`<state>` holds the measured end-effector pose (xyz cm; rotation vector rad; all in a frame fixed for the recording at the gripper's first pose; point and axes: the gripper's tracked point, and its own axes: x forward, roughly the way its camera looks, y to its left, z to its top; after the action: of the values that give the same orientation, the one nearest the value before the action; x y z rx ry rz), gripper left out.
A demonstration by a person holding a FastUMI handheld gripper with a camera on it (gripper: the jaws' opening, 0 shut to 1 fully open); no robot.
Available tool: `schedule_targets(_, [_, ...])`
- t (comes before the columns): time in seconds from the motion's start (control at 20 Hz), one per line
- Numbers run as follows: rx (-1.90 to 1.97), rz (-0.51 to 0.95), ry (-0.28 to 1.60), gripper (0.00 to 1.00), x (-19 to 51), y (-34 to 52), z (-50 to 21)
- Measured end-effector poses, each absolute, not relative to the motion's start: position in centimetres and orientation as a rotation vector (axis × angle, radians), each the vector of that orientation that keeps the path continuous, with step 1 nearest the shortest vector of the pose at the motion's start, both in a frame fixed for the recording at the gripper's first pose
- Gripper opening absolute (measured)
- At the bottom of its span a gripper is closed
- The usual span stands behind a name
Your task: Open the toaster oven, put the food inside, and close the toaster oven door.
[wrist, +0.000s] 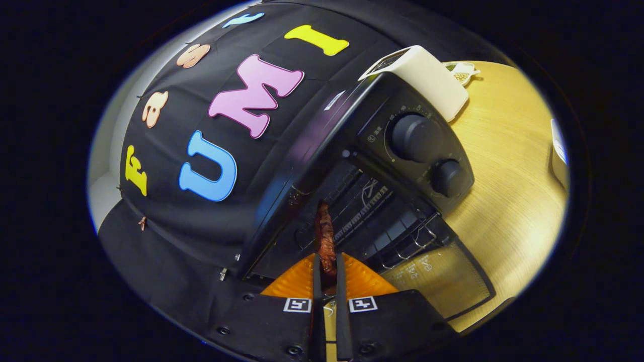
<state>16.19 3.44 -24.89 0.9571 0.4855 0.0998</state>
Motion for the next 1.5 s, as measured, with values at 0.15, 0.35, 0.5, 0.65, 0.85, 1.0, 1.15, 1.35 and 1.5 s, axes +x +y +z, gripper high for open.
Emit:
schedule_targets(0.15, [0.935, 0.083, 0.456, 0.12, 17.6, 3.7, -26.0])
schedule_targets(0.35, [0.870, 0.063, 0.438, 0.14, 18.4, 3.4, -27.3])
schedule_targets(0.5, [0.796, 0.070, 0.400, 0.30, 18.5, 3.2, -26.6])
schedule_targets(0.65, [0.720, 0.117, 0.365, 0.75, 17.5, 3.7, -25.6])
schedule_targets(0.85, [0.555, 0.120, 0.430, 0.98, 14.0, 3.9, -26.5])
schedule_targets(1.0, [0.433, 0.122, 0.479, 0.98, 11.0, 3.9, -26.7])
schedule_targets(1.15, [0.274, 0.105, 0.561, 0.98, 7.6, 3.3, -27.4])
schedule_targets(1.35, [0.154, 0.084, 0.688, 0.98, 3.0, 2.7, -28.6])
schedule_targets(1.5, [0.142, 0.080, 0.746, 0.98, 0.6, 2.8, -29.2])
